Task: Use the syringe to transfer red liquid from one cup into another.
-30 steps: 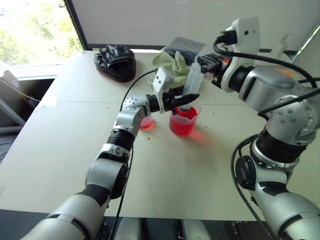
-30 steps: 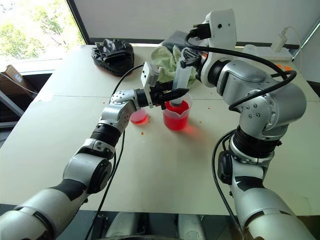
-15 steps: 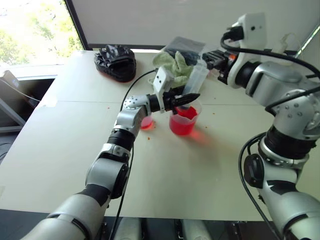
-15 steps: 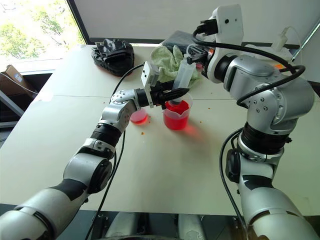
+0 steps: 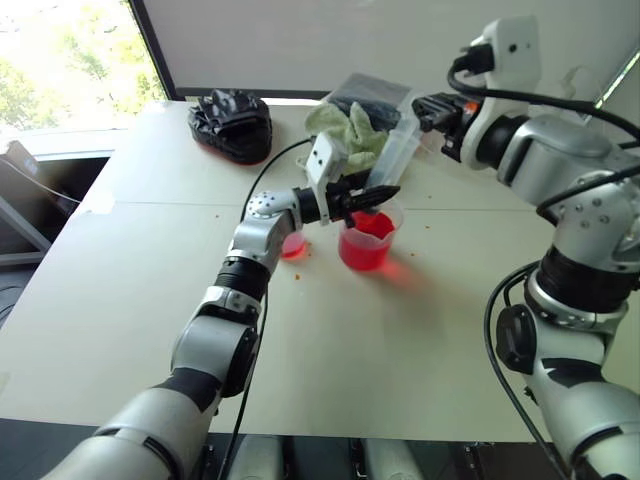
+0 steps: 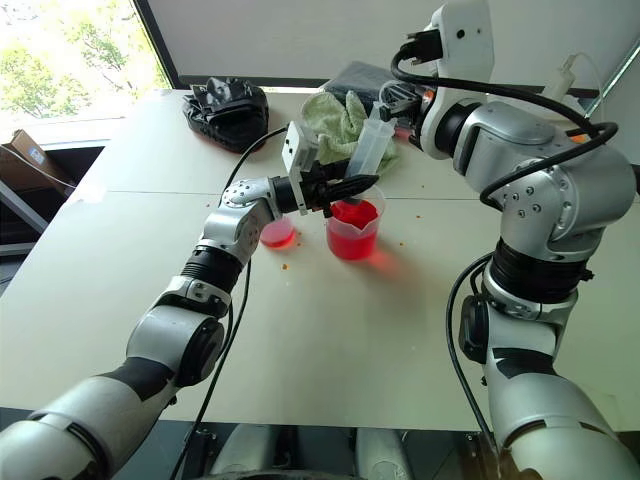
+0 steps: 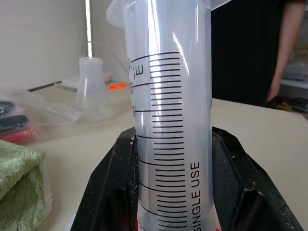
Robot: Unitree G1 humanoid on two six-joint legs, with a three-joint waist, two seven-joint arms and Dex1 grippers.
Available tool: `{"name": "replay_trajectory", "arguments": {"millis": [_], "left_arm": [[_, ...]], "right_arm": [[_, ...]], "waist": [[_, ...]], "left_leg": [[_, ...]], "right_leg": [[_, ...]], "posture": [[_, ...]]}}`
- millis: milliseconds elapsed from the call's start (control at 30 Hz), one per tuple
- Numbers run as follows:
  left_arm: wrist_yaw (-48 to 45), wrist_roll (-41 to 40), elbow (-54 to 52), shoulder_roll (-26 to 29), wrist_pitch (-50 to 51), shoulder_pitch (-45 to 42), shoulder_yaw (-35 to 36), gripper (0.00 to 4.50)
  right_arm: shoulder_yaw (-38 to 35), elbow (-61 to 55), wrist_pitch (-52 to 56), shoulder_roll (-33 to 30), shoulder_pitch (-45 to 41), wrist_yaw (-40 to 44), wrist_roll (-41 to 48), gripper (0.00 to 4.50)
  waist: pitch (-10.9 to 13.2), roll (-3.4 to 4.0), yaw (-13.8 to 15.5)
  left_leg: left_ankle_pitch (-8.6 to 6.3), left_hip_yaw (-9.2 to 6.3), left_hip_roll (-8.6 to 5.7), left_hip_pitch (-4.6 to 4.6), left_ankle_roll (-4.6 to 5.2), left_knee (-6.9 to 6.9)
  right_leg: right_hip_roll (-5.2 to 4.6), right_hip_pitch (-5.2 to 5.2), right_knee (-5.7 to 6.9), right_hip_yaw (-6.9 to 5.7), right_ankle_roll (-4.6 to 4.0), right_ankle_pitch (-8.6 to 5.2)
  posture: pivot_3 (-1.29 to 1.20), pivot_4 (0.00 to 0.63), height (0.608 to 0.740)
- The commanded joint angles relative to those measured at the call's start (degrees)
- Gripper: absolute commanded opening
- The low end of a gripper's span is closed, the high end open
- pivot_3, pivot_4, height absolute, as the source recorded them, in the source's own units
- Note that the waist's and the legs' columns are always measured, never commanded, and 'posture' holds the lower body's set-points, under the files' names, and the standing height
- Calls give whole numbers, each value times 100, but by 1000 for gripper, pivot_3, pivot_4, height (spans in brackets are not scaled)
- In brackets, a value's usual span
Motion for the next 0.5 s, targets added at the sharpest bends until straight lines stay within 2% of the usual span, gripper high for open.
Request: {"name": "replay_trajectory", "arguments": {"millis": [33,500], "left_arm": [[-349,22,-227,34,-90,91,-165,1391],[-308,1,-253,14,-81,119,-186,1391]], "right_arm": [[-473,58,-630,-540,-404,-361,-549,91],[-275,205,-845,-758,-462,-233,-528,91]], "waist": [[0,0,-1],[0,0,1]], "left_leg": [[0,0,0,0,0,0],[0,0,0,0,0,0]], "right_leg": [[0,0,0,0,0,0],[0,0,0,0,0,0]], "posture": [[0,150,711],[0,150,711]]}}
